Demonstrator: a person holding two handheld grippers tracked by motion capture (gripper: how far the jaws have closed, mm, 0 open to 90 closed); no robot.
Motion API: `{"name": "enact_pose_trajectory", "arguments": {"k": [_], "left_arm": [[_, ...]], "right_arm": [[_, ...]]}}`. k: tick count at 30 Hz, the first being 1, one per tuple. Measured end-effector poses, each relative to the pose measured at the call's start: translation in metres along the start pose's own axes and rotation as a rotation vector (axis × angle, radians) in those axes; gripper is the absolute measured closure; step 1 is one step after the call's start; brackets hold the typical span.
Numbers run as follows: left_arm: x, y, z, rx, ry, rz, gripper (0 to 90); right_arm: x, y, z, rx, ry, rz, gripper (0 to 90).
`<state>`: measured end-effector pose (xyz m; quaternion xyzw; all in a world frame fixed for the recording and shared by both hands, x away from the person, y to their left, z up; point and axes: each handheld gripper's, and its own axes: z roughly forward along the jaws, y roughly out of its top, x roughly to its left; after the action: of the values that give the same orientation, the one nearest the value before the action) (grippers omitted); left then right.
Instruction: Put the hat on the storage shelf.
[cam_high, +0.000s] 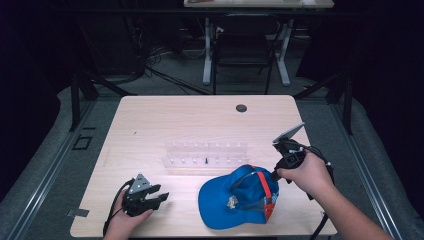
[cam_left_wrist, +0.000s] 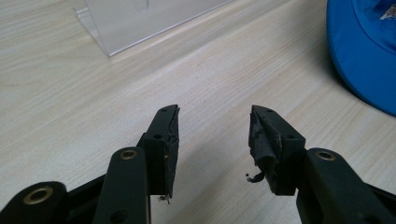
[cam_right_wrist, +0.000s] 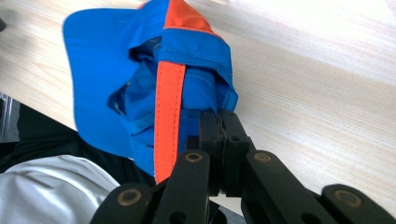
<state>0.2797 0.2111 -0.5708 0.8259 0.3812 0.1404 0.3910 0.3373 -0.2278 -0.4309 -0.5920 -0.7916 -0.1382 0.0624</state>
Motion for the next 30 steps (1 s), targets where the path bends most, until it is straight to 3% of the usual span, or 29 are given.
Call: {"name": "enact_pose_trajectory", "arguments": {"k": [17, 24, 30], "left_arm": [[-0.001, 0.000, 0.000, 0.002, -0.004, 0.002, 53.4], [-0.001, 0.000, 0.000, 0.006, -0.007, 0.002, 53.4], [-0.001, 0.000, 0.000, 0.013, -0.010, 0.004, 53.4]], "right_arm": [[0.022, 0.011, -0.034, 0.007, 0.018, -0.044, 90.0], [0.024, 0.013, -0.044, 0.005, 0.098, -0.025, 90.0], [0.022, 0.014, -0.047, -0.011, 0.204, 0.043, 90.0]]}}
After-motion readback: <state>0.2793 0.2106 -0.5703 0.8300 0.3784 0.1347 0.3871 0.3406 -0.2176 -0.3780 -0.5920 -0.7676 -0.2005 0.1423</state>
